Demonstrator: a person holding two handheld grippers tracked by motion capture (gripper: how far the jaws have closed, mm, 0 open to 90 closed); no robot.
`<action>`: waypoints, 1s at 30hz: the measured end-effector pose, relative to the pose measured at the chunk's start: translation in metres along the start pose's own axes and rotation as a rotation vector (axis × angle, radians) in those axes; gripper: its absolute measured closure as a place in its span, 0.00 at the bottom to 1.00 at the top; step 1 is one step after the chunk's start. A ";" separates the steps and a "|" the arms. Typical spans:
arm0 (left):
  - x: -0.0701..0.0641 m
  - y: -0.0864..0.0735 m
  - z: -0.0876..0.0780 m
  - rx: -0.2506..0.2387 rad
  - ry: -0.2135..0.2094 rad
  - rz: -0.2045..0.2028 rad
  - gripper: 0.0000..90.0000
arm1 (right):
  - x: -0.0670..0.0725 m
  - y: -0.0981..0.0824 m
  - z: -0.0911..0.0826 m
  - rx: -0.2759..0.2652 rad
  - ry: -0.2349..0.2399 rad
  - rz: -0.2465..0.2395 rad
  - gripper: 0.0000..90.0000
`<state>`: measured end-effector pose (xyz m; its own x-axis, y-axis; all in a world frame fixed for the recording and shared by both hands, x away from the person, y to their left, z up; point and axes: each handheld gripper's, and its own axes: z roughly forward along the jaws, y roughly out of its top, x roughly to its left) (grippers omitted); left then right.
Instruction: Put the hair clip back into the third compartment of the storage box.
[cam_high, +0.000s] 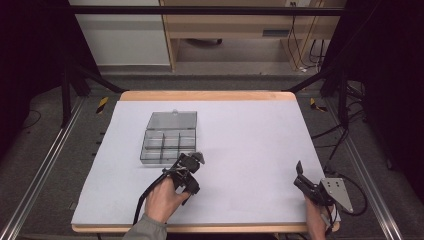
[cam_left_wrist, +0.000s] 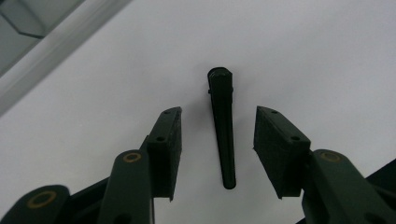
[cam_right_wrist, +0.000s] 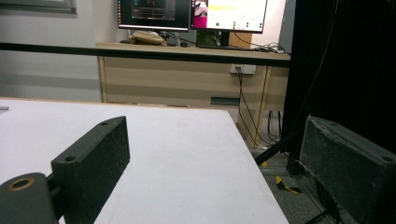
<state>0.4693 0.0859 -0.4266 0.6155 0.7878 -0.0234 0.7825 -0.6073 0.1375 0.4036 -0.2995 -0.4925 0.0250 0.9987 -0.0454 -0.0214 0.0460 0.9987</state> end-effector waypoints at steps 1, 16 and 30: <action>-0.001 0.001 0.002 0.005 -0.002 -0.005 0.58 | 0.000 0.000 0.000 0.000 0.000 -0.001 0.09; -0.006 0.008 0.014 0.037 0.013 -0.006 0.67 | 0.000 0.000 0.000 -0.001 0.001 0.000 0.09; -0.010 0.010 0.018 0.050 0.036 0.000 0.77 | 0.000 0.000 0.000 0.000 0.002 -0.002 0.09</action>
<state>0.4730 0.0697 -0.4430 0.6125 0.7904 0.0125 0.7867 -0.6110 0.0876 0.4038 -0.2993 -0.4925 0.0231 0.9986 -0.0471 -0.0212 0.0476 0.9986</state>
